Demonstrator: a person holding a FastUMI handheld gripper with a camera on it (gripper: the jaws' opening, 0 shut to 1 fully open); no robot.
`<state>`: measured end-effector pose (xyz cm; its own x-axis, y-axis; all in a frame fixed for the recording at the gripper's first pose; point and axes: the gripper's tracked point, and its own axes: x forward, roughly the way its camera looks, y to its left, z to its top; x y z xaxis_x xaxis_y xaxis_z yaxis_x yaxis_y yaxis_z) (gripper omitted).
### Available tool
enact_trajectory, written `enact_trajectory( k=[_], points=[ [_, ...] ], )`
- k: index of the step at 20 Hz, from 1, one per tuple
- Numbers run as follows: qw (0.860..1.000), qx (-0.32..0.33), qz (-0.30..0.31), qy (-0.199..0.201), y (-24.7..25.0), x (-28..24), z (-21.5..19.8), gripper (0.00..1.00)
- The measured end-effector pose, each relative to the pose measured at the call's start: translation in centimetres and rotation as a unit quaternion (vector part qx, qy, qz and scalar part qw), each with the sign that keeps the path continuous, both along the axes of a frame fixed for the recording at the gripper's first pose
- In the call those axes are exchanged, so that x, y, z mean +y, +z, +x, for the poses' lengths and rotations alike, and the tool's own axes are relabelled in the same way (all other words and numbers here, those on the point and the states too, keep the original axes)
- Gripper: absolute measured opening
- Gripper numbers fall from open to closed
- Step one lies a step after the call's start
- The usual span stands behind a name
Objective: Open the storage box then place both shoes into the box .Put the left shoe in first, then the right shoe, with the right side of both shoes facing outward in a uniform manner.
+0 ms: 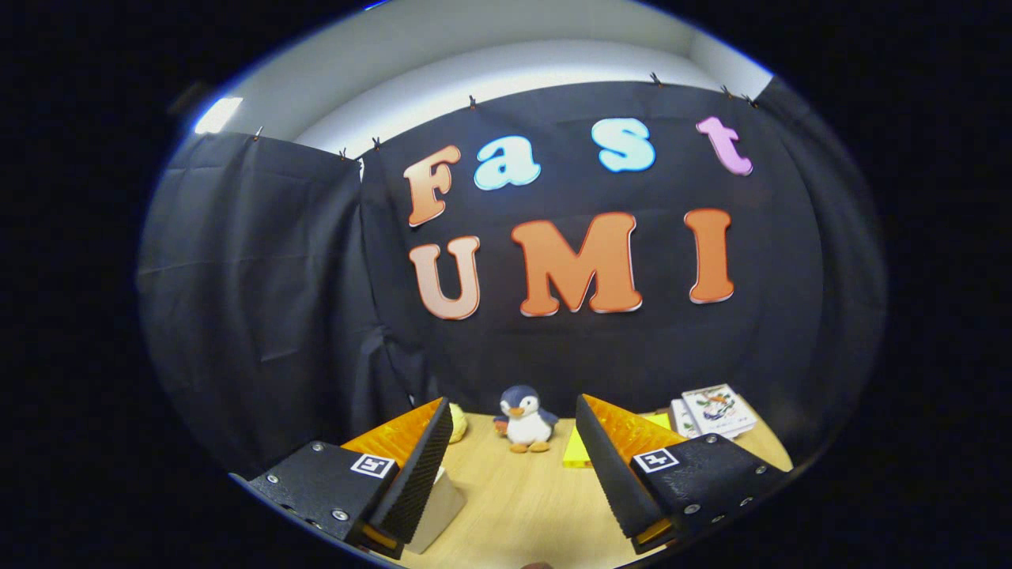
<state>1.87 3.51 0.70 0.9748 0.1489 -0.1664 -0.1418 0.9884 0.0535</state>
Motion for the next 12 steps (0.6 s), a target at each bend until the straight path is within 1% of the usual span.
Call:
enact_trajectory(
  k=[3,6,8,12],
  points=[
    [0.999,-0.038,-0.023,-0.020,2.1,-2.4,-0.9,0.96],
    [0.998,-0.054,-0.023,-0.022,3.2,-3.7,-1.8,0.97],
    [0.998,-0.061,-0.026,-0.023,3.4,-5.0,-2.5,0.97],
    [0.998,-0.055,-0.023,-0.019,2.8,-6.4,-3.2,0.97]
  ],
)
